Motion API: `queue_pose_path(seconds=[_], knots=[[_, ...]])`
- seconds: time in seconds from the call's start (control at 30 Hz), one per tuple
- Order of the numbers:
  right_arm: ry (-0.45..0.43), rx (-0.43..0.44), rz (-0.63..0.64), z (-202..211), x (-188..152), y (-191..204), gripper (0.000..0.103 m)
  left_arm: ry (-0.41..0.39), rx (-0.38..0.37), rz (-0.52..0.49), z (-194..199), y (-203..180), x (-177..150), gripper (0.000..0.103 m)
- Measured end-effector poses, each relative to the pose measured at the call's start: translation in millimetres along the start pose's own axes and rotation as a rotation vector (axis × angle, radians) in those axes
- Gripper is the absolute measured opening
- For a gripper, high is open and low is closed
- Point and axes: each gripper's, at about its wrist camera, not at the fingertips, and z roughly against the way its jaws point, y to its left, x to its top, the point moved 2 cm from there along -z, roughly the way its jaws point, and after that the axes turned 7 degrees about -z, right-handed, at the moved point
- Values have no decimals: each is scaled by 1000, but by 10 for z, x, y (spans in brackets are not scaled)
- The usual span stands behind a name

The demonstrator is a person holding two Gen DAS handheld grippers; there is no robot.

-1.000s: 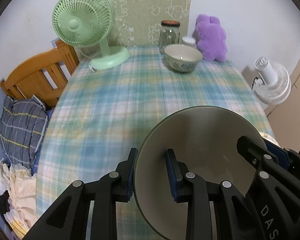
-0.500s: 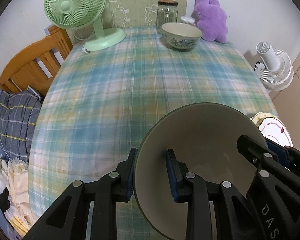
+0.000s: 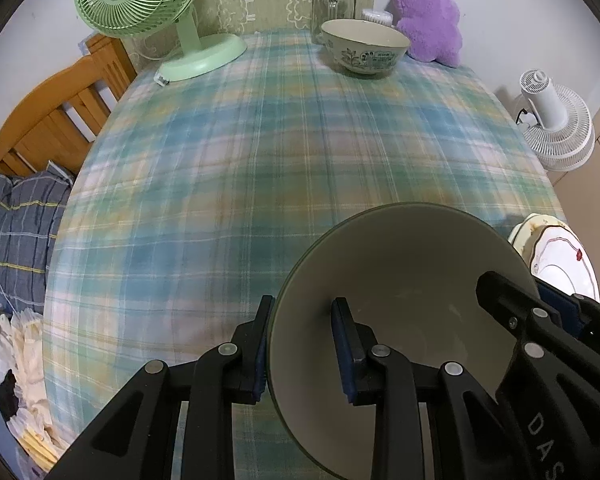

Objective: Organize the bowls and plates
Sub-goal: 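Lift the gripped bowl and carry it toward the plate stack with both tools, then lower the bowl onto the table and open both tools, then move both tools to the green-rimmed bowl beside the glass jar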

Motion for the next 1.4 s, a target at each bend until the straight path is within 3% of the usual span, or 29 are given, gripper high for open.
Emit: queue_pose_path(seconds=[0.17,0.4,0.47,0.53,0.6,0.77,0.87,1.03,1.4], knots=[[-5,2,-11,-25,12,-10,20,-4,-5,0,-22,2,28,27],[0,12,-5,13,9,1,21,-2,-34,20,52,15,4,37],[-12,17,-4,55,2,-8,21,-23,-40,9,117,4,0,41],[-24,21,-6,109,-6,-8,21,-39,-45,-3,195,-9,-4,54],[-35,32,-11,166,-19,-6,26,-57,-48,-13,266,-15,-9,57],[-106,36,-16,410,-53,34,59,-86,-57,-10,470,36,-14,61],[-140,34,-15,581,-63,71,66,-119,-65,-6,635,88,10,69],[-190,44,-22,836,-19,117,71,-176,-71,-29,915,111,83,81],[-264,49,0,1174,288,102,75,-247,-47,-6,1200,74,413,87]])
